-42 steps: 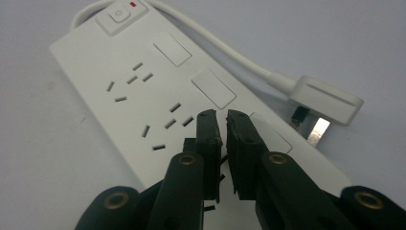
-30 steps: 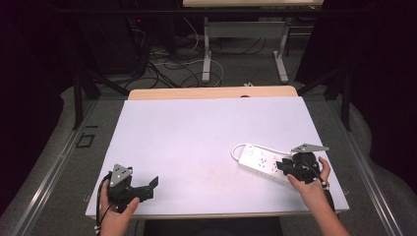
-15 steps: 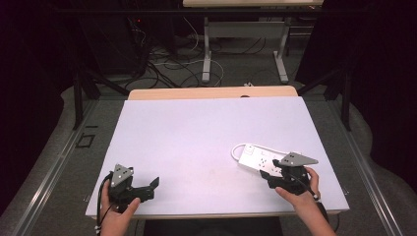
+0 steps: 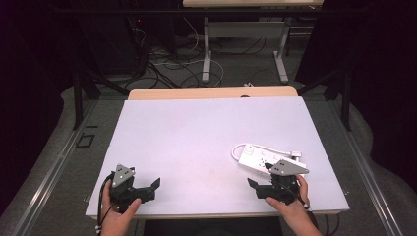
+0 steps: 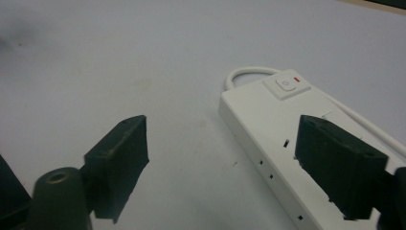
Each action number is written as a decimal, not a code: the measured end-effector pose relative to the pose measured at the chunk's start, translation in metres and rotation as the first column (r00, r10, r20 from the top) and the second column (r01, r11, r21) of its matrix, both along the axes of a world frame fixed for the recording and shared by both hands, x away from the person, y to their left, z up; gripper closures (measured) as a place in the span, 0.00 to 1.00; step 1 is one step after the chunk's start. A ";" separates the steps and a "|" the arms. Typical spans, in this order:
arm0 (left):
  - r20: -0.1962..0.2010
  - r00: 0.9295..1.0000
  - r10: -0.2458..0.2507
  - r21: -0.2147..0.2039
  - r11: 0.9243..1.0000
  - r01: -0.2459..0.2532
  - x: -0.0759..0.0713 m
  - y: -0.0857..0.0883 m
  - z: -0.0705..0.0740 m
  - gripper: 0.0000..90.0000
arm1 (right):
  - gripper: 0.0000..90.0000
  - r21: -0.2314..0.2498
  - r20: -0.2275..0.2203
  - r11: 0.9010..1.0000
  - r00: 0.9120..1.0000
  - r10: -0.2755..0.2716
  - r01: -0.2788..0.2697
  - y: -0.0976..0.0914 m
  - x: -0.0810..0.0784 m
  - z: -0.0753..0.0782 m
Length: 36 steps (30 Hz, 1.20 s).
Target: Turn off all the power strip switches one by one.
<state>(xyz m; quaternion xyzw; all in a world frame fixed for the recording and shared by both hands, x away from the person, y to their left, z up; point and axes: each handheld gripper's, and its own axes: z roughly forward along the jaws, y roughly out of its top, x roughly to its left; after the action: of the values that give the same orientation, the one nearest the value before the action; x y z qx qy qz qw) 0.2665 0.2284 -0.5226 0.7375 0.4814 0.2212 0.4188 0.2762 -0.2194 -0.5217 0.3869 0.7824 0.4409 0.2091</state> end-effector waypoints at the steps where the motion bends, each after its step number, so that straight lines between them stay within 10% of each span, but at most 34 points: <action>1: -0.001 1.000 -0.001 0.000 1.000 0.001 0.000 0.000 0.000 0.00 | 0.17 -0.004 -0.002 1.000 1.000 -0.002 0.002 0.002 0.000 -0.003; 36: -0.011 1.000 -0.026 0.023 0.999 0.026 0.003 -0.004 -0.002 0.00 | 0.16 -0.005 -0.061 0.998 0.996 0.058 -0.058 0.020 -0.002 -0.030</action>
<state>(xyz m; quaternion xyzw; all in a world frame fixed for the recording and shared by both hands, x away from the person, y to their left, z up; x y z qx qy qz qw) 0.2695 0.2240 -0.5242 0.7497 0.4713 0.2172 0.4108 0.2747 -0.1992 -0.5517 0.3766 0.8009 0.4321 0.1735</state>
